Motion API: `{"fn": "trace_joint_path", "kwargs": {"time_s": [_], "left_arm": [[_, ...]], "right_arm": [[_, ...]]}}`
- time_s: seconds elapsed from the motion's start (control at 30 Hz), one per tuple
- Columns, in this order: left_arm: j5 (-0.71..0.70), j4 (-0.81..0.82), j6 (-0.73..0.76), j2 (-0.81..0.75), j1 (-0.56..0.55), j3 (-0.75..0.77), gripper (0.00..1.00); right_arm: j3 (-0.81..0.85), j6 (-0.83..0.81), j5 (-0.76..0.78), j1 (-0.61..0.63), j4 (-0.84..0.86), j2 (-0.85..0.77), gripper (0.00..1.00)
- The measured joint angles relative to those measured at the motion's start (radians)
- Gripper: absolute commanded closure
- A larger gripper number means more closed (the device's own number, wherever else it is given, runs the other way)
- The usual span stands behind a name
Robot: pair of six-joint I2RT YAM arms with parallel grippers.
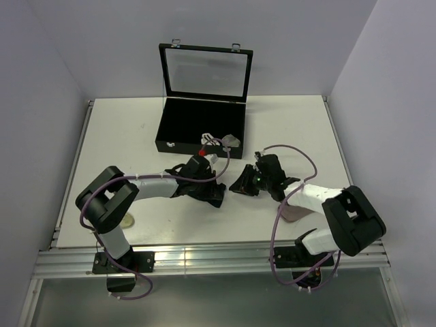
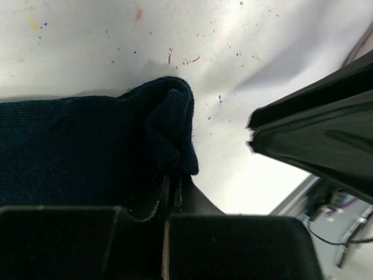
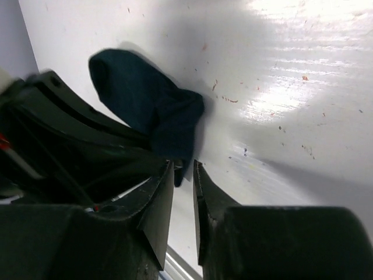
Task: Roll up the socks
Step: Roll the sock at the center of the board.
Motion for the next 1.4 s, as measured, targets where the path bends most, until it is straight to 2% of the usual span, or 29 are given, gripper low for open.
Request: {"fn": "trace_joint_path", "kwargs": {"time_s": [0.1, 0.17, 0.27, 0.3, 0.53, 0.67, 1.4], "left_arm": [[0.035, 0.015, -0.014, -0.004, 0.021, -0.006, 1.0], [0.052, 0.023, -0.018, -0.005, 0.034, -0.006, 1.0], [0.069, 0.031, -0.026, -0.007, 0.047, -0.006, 0.99], [0.073, 0.032, -0.029, -0.008, 0.05, -0.006, 1.0], [0.089, 0.046, -0.034, -0.013, 0.067, -0.025, 0.99], [0.101, 0.051, -0.037, -0.013, 0.077, -0.037, 1.0], [0.15, 0.109, -0.063, 0.003, 0.094, -0.059, 0.99]], "right_arm": [[-0.04, -0.019, -0.031, 0.0, 0.087, 0.037, 0.86], [-0.056, -0.022, -0.053, 0.0, 0.151, 0.075, 0.87], [-0.069, -0.021, -0.091, 0.0, 0.248, 0.136, 0.81], [-0.076, -0.019, -0.105, 0.0, 0.287, 0.153, 0.75], [-0.092, -0.008, -0.158, 0.0, 0.45, 0.206, 0.57], [-0.092, 0.01, -0.183, -0.005, 0.527, 0.255, 0.56], [-0.074, 0.069, -0.261, -0.029, 0.725, 0.437, 0.57]]}}
